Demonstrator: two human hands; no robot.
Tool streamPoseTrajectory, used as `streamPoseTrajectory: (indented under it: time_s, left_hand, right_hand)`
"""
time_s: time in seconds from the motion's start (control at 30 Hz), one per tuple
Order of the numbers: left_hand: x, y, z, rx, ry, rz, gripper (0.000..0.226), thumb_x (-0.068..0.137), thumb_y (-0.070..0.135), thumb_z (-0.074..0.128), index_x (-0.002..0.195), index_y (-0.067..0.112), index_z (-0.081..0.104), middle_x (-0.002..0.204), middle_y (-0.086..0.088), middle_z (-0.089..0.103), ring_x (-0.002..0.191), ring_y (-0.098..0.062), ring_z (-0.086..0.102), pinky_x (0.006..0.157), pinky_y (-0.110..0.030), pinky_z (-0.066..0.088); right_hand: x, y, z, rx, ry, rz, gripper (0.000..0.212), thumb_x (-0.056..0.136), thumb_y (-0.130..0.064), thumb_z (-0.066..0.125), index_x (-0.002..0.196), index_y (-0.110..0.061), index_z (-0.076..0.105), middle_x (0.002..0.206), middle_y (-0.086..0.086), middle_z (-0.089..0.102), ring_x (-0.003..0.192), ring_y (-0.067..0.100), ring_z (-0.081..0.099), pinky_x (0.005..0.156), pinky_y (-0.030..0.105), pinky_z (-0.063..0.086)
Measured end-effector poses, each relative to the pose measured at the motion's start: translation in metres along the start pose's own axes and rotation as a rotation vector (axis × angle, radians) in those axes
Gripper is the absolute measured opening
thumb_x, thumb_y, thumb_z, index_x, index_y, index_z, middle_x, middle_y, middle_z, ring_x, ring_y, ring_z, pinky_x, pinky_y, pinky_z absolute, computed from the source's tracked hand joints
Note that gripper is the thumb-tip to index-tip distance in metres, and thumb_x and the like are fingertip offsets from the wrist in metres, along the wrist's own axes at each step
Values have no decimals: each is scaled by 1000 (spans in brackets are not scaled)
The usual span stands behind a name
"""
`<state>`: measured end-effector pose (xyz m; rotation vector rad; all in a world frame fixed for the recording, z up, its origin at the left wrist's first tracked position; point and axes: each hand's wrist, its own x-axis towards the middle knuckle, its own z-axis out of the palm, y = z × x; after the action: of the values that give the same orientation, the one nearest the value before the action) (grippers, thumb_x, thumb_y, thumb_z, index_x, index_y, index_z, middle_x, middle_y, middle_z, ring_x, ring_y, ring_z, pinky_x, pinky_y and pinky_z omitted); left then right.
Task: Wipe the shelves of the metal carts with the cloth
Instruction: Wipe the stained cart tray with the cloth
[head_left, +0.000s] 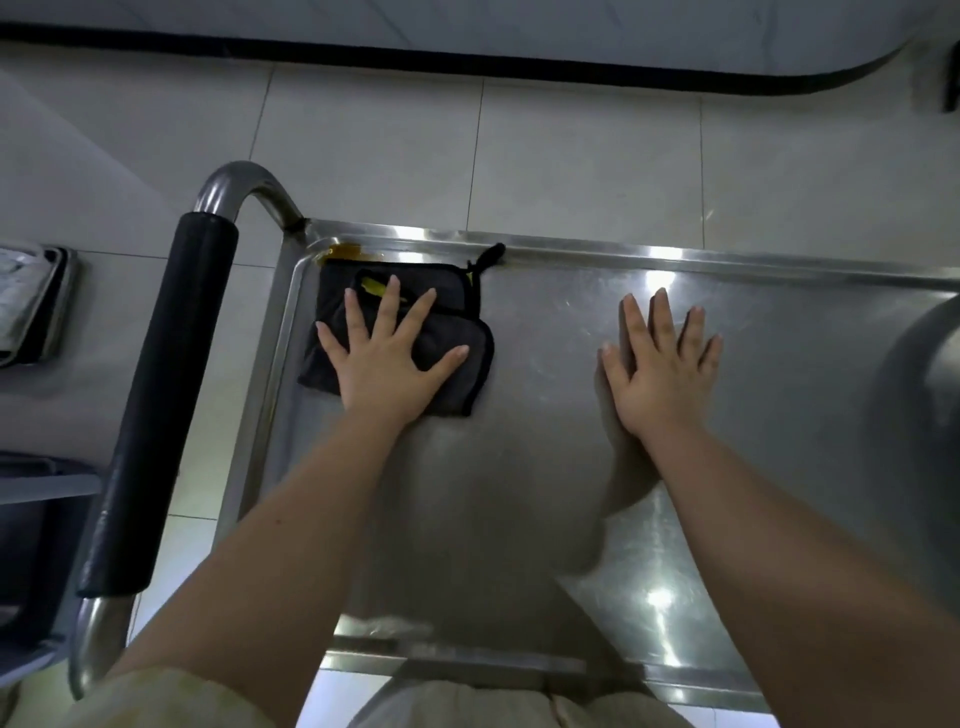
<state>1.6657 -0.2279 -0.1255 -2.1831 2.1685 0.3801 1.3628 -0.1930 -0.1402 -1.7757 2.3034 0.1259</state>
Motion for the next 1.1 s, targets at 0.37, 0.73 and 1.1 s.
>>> streamPoseTrajectory:
  time_s: [0.37,0.73,1.1]
  left_hand:
    - [32,62,6,-9,-62,-93,86,71,93,12,148,57,1,163,14,-10,144,-43,-21,105,-75,-6]
    - [42,114,12,-29,-76,69,84,70,93,17,146,59,6,162,18,-10,146,-37,-21,105,-70,-14]
    - [71,-33,-17,50,-18,-43,83,70,94,13,145,61,1,163,15,-5,149,-34,-10,112,-68,-5]
  right_hand:
    - [-2,-1,2,-22,10,-13,64,99,-59,17,156,-34,3,165,3,-3,148,41,-8,116,62,-7]
    - [0,1,1,-4,11,-4,66,94,-64,12,155,-41,4,165,-4,-1,149,35,-7,115,54,-12]
    - [1,-2,-3,-14,-35,2,68,92,-65,6,154,-40,-5,164,-3,-12,148,34,-17,117,56,-13]
